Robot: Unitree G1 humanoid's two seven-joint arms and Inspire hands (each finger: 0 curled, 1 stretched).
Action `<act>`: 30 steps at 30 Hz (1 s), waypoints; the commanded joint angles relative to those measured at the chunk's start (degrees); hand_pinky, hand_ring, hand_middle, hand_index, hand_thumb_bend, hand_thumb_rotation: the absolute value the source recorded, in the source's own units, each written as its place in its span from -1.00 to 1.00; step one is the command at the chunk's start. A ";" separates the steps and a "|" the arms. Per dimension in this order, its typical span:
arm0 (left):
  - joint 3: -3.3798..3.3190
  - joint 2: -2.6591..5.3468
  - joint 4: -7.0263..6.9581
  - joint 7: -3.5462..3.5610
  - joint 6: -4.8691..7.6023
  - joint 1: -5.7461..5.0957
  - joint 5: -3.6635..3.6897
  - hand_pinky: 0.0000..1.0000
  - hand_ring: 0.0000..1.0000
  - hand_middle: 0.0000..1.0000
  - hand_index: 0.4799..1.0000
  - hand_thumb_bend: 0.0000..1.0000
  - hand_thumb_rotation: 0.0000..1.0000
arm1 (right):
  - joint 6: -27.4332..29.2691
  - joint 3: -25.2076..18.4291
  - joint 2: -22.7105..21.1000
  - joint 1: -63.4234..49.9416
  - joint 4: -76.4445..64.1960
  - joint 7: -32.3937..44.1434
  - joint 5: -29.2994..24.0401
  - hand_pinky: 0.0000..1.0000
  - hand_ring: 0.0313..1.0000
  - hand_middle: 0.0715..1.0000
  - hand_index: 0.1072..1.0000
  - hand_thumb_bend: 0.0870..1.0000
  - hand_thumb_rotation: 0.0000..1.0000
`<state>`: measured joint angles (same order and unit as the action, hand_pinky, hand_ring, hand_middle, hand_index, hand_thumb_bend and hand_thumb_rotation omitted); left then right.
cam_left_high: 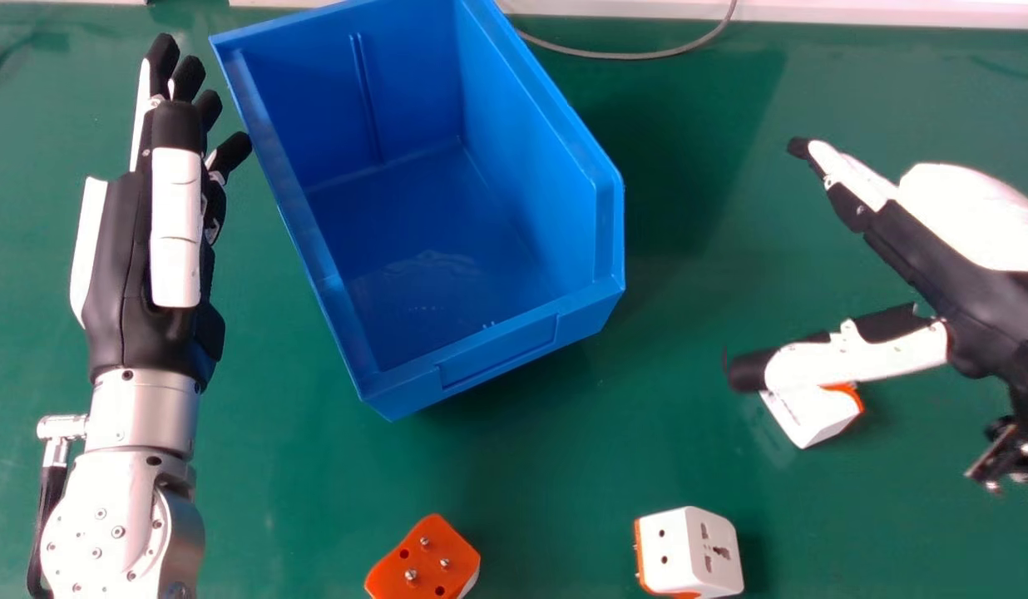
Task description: Pick all objects and put in blue box
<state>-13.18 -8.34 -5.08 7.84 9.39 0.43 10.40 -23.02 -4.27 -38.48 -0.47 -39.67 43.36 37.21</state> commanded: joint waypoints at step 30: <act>0.74 -0.21 -0.62 1.15 0.12 1.28 0.89 0.87 0.99 1.00 0.99 0.68 0.94 | -8.06 19.60 -13.51 17.52 11.20 20.75 9.20 -0.26 -0.09 0.11 0.84 0.98 -0.27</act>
<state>-12.82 -8.26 -3.87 8.53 9.26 1.36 11.15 -30.76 15.48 -51.77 17.17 -28.62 64.39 44.59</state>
